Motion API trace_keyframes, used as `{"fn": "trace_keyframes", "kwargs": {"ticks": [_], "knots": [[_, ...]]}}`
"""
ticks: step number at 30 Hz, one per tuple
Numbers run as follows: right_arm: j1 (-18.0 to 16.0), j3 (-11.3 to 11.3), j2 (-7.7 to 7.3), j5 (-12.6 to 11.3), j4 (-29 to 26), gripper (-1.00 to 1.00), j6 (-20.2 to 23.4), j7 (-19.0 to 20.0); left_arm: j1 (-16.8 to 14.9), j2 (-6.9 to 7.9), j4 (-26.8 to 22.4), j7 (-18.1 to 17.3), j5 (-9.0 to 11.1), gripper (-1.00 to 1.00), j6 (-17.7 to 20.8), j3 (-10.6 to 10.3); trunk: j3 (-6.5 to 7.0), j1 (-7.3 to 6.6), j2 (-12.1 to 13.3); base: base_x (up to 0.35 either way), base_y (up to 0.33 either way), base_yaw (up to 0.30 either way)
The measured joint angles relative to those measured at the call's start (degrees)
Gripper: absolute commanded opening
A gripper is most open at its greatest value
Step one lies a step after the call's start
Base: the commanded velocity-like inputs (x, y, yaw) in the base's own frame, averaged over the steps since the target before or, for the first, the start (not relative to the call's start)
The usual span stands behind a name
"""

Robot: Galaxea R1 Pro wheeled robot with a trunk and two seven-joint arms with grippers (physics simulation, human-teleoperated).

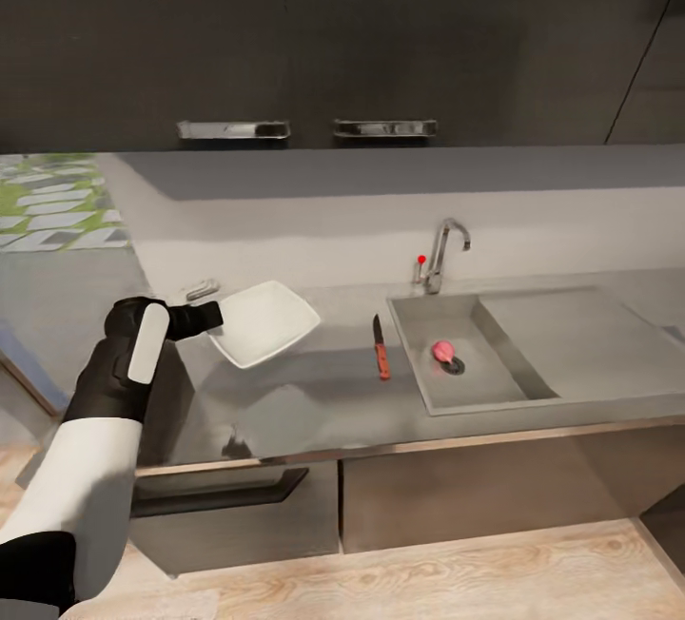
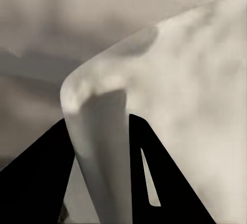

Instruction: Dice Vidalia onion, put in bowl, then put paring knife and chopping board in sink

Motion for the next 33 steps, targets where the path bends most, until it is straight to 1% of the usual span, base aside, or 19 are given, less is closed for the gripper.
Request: {"fn": "trace_keyframes", "kwargs": {"ticks": [4, 23, 27, 28, 31, 33], "knots": [[0.01, -0.01, -0.01, 0.0, 0.0, 1.0, 0.0, 0.0, 0.0, 0.0, 1.05, 0.0, 0.07, -1.0, -0.01, 0.0, 0.0, 0.0, 0.0, 0.0, 0.306, 0.009], [0.01, 0.05, -0.01, 0.0, 0.0, 1.0, 0.0, 0.02, 0.0, 0.09, 1.31, 0.0, 0.06, -1.0, -0.01, 0.0, 0.0, 0.0, 0.0, 0.0, 0.306, 0.0], [0.02, 0.06, -0.25, 0.0, 0.0, 1.0, 0.0, 0.0, 0.0, 0.12, 1.37, 0.0, 0.05, -1.0, -0.01, 0.08, 0.0, 0.0, 0.0, 0.0, 0.306, 0.0], [0.02, 0.07, -0.35, 0.0, 0.0, 1.0, 0.0, 0.0, -0.01, 0.12, 1.43, 0.01, -0.04, -1.0, 0.0, 0.61, 0.0, 0.0, 0.0, 0.0, 0.306, 0.0], [0.04, 0.07, -0.54, 0.0, 0.0, 1.0, 0.0, 0.0, 0.0, 0.07, 1.66, -0.05, -0.11, -1.0, 0.01, 3.22, 0.0, 0.0, 0.0, -0.025, 0.306, 0.0], [0.02, 0.07, -0.56, 0.0, 0.0, 1.0, 0.0, 0.0, 0.0, 0.05, 1.75, -0.07, 0.02, -1.0, 0.0, 4.21, 0.0, 0.0, 0.0, -0.048, 0.306, 0.0]]}}
